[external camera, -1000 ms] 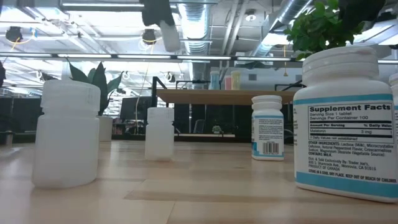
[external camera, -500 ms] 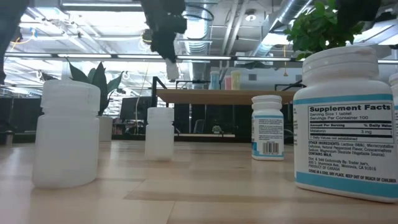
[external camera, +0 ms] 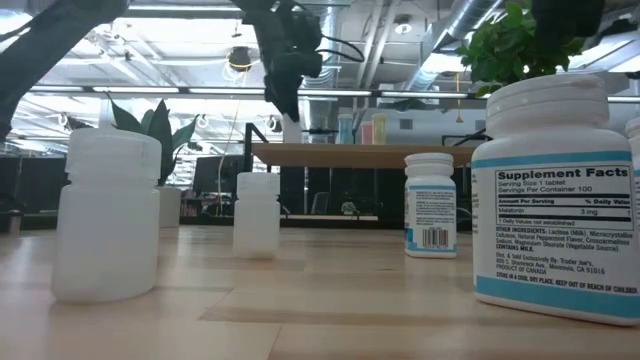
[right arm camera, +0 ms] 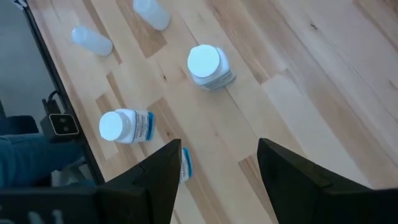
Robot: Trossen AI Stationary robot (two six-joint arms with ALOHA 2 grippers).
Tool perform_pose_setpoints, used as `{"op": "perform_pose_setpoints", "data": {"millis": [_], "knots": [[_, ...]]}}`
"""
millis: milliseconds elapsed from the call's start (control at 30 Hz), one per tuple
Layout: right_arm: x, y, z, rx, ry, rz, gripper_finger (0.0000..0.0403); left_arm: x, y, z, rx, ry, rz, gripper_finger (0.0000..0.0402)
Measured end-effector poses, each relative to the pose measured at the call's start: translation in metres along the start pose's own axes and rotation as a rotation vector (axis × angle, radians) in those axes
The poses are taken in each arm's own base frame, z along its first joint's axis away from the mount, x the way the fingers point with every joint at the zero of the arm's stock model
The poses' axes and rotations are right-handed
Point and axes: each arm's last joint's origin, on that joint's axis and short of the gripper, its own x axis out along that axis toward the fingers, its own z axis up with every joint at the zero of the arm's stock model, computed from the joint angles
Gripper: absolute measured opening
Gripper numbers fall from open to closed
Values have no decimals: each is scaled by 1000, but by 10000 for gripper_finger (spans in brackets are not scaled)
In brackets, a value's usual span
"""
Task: Pick and place medicine bottles onto shelf by color
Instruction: Put the middle small white pill bottle on the shelf, then put the middle large white pill bottle on the shelf
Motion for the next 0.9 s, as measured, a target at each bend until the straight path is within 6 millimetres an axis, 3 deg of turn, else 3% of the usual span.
{"op": "perform_pose_setpoints", "data": {"millis": [200, 533, 800, 900], "knots": [[0, 0, 0, -2, 1, 0, 233, 0, -2, -2, 14, 26, -18, 120], [0, 0, 0, -2, 3, 1, 233, 5, -4, -5, 17, 55, -28, 206], [0, 0, 0, -1, 3, 1, 233, -35, -6, 6, 29, -83, 21, 236], [0, 0, 0, -1, 3, 1, 233, -53, -18, 1, 18, -117, -10, 237]]}}
